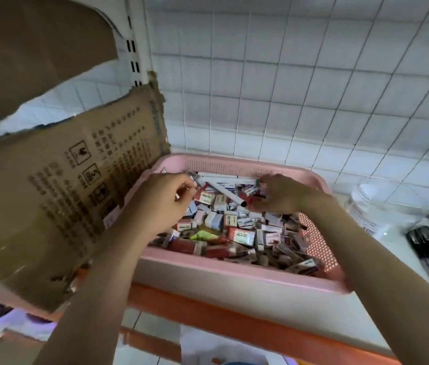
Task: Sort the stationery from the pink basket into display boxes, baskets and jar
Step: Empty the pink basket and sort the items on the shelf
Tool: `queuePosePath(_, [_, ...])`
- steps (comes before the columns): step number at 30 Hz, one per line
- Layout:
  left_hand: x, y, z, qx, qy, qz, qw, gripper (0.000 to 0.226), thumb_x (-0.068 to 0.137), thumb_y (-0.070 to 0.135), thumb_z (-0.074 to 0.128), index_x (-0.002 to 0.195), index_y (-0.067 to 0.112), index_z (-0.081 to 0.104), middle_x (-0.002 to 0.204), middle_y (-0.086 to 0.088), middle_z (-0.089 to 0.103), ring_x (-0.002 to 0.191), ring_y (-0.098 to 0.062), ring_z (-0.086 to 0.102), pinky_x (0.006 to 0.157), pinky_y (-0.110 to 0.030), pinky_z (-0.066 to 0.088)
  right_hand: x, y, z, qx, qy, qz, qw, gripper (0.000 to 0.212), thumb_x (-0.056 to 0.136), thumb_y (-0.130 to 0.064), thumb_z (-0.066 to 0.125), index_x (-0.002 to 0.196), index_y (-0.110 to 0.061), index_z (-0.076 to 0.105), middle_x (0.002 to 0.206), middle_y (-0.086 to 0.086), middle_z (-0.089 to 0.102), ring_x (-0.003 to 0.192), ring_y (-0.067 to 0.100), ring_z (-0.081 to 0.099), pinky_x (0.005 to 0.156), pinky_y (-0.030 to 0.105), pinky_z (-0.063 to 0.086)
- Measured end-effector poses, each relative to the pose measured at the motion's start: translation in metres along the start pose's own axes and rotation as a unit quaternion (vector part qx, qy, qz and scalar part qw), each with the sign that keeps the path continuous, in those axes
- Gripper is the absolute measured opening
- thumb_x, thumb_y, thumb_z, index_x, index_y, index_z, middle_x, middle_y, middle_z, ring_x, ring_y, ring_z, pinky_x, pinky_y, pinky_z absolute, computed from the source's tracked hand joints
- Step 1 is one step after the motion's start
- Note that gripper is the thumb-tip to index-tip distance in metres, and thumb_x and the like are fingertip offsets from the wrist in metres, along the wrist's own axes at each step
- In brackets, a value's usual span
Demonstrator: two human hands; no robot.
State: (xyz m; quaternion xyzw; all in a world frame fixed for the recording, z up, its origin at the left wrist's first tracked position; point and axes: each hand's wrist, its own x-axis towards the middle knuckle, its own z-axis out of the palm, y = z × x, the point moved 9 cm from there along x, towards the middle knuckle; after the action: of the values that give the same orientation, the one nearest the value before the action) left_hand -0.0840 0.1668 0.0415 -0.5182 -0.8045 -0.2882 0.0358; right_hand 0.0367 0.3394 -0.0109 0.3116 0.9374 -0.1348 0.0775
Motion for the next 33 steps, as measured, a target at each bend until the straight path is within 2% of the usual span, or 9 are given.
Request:
queuePosePath(3, [0.003,-0.002,0.014,0.068,-0.062,-0.008,0.996,0.038,0.093,0.03,0.055,0.129,0.021,0.052,0.125,0.005,0.059,0.11,-0.012,0.054,0.092,-0.022,0.035,0.006,0.006,0.017,-0.032,-0.042,0.024,0.998,0.084,0.075,-0.059,0.067,0.138,-0.014,0.033,0.138,0.011,0.038,0.124,0.029,0.04,0.098,0.039,0.04])
queuePosePath(5, [0.007,0.001,0.027,0.074,-0.1,0.006,0.992,0.045,0.093,0.033,0.054,0.134,0.02,0.045,0.137,0.004,0.049,0.123,-0.012,0.045,0.105,-0.029,0.03,0.005,0.004,0.022,-0.057,-0.052,0.026,0.997,0.081,0.077,-0.057,0.066,0.136,-0.016,0.029,0.134,0.012,0.037,0.122,0.031,0.039,0.097,0.043,0.042])
queuePosePath(7, [0.013,0.008,0.042,0.077,-0.141,0.025,0.987,0.045,0.091,0.032,0.055,0.132,0.016,0.045,0.137,0.001,0.046,0.127,-0.016,0.041,0.109,-0.037,0.03,0.002,0.003,0.022,-0.06,-0.057,0.03,0.996,0.075,0.079,-0.055,0.065,0.133,-0.018,0.028,0.129,0.01,0.041,0.117,0.029,0.043,0.093,0.042,0.045])
queuePosePath(11, [0.024,0.022,0.072,0.139,-0.243,0.043,0.959,0.052,0.091,0.034,0.056,0.137,0.014,0.041,0.137,-0.006,0.045,0.126,-0.023,0.04,0.102,-0.036,0.031,-0.008,0.001,0.028,-0.002,-0.094,0.046,0.995,0.064,0.088,-0.038,0.061,0.136,-0.015,0.025,0.099,-0.001,0.058,0.082,0.014,0.054,0.064,0.022,0.045])
queuePosePath(15, [0.031,0.021,0.093,0.19,-0.331,0.031,0.924,0.062,0.087,0.042,0.06,0.138,0.015,0.038,0.141,-0.009,0.041,0.124,-0.027,0.044,0.097,-0.037,0.04,-0.015,-0.01,0.032,-0.037,-0.131,0.04,0.99,0.09,0.087,-0.045,0.06,0.15,-0.023,0.0,0.133,0.006,0.05,0.112,0.025,0.052,0.092,0.032,0.045])
queuePosePath(19, [0.033,0.02,0.102,0.194,-0.386,0.009,0.902,0.092,0.074,0.054,0.07,0.147,0.021,0.025,0.15,-0.004,0.033,0.128,-0.027,0.041,0.1,-0.04,0.042,-0.015,-0.011,0.042,-0.074,-0.151,0.054,0.984,0.091,0.086,-0.054,0.055,0.15,-0.024,-0.002,0.146,0.009,0.036,0.121,0.029,0.047,0.097,0.04,0.044])
queuePosePath(23, [0.024,0.017,0.103,0.222,-0.372,0.009,0.902,0.089,0.078,0.045,0.071,0.148,0.021,0.021,0.155,-0.007,0.017,0.138,-0.032,0.027,0.107,-0.043,0.034,-0.016,-0.01,0.044,-0.022,-0.123,0.074,0.989,0.088,0.086,-0.054,0.055,0.149,-0.03,0.0,0.15,0.012,0.022,0.131,0.033,0.037,0.099,0.04,0.039])
queuePosePath(27, [0.016,0.004,0.092,0.203,-0.337,-0.006,0.919,0.087,0.083,0.041,0.067,0.15,0.023,0.014,0.158,-0.008,-0.001,0.143,-0.034,0.006,0.113,-0.046,0.02,-0.014,-0.011,0.046,-0.019,-0.067,0.086,0.994,0.087,0.083,-0.056,0.056,0.148,-0.023,0.009,0.142,0.017,0.03,0.128,0.036,0.036,0.099,0.042,0.04])
queuePosePath(33, [0.009,0.003,0.088,0.157,-0.303,-0.015,0.94,0.089,0.082,0.039,0.068,0.148,0.013,0.014,0.156,-0.013,0.005,0.137,-0.033,0.029,0.105,-0.038,0.033,-0.017,-0.015,0.039,0.098,-0.062,0.031,0.993,0.062,0.086,-0.036,0.065,0.133,-0.017,0.03,0.092,-0.005,0.058,0.069,0.008,0.06,0.055,0.018,0.045])
